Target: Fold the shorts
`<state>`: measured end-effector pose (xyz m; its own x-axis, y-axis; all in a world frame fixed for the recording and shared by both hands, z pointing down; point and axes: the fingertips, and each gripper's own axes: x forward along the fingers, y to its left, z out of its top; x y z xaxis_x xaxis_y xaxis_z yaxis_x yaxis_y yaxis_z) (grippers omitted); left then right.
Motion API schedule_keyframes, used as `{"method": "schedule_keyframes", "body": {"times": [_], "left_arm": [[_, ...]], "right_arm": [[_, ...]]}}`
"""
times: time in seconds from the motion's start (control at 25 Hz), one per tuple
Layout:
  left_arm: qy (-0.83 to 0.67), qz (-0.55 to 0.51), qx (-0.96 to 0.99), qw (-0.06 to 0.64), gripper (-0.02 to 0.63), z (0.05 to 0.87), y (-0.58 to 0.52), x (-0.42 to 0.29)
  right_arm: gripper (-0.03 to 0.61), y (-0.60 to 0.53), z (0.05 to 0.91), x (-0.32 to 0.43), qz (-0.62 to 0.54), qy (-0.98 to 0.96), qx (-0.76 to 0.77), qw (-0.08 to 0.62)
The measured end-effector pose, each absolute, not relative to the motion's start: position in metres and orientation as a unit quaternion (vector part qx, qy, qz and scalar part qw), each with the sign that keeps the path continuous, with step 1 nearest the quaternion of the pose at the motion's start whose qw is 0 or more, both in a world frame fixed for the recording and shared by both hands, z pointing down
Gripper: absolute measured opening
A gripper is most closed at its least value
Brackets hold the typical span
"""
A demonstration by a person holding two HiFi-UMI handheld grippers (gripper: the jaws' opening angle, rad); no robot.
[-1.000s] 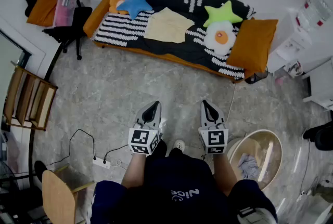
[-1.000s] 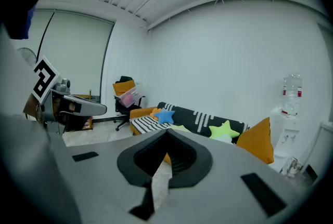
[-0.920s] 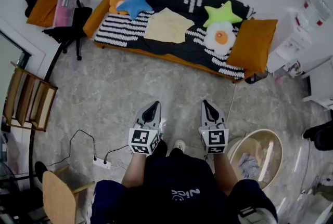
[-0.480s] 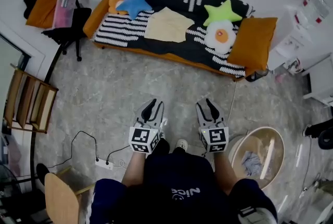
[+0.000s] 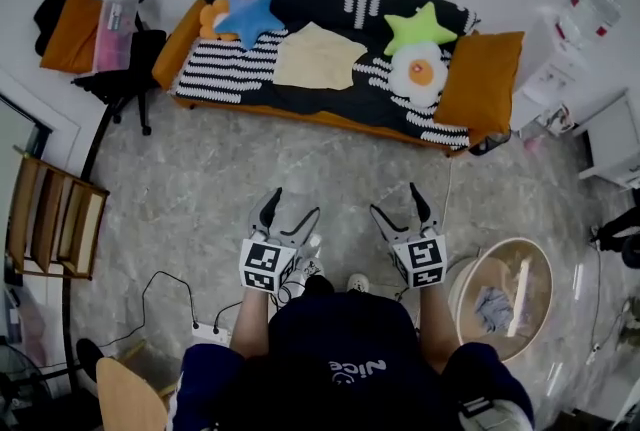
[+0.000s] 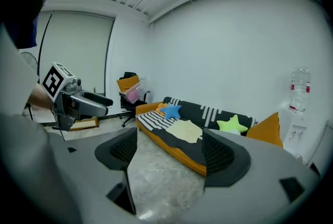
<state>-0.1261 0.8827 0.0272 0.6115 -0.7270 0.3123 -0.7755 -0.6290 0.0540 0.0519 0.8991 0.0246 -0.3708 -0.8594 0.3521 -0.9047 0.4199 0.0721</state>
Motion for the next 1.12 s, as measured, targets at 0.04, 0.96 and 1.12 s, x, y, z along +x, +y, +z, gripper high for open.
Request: {"method": "schedule_keyframes", "body": {"times": [0.04, 0.96, 1.12], "left_arm": [[-0.418, 0.125, 0.895, 0.095, 0.348, 0.026, 0.879, -0.129], [-0.466, 0.096, 0.864, 0.167, 0.330, 0.051, 0.773, -0.173], [-0.488, 0.112, 0.847, 0.179, 0.321, 0.062, 0.725, -0.165]], "right_arm": [[0.379, 0.897, 0.023, 0.049, 0.063, -0.823, 0.538, 0.172], [0.354, 0.789, 0.068, 0.005, 0.091, -0.850, 0.479, 0.201], [0.351, 0.737, 0.084, 0.021, 0.102, -0.857, 0.455, 0.219]]}}
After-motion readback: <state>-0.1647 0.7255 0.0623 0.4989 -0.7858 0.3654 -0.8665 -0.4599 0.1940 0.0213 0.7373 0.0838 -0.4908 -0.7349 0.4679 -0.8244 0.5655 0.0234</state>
